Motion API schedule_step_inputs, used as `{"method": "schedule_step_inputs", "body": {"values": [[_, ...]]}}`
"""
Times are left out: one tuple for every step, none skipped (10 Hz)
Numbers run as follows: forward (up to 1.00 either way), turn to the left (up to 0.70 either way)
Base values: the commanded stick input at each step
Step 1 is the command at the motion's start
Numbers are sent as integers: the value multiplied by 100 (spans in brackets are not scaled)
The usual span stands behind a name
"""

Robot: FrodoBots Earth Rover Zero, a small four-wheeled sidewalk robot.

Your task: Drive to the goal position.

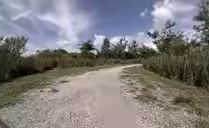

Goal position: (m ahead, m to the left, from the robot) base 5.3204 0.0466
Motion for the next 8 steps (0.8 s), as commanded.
{"method": "schedule_step_inputs", "body": {"values": [[85,0],[85,0],[85,0],[85,0],[85,0],[85,0],[85,0],[85,0]]}}
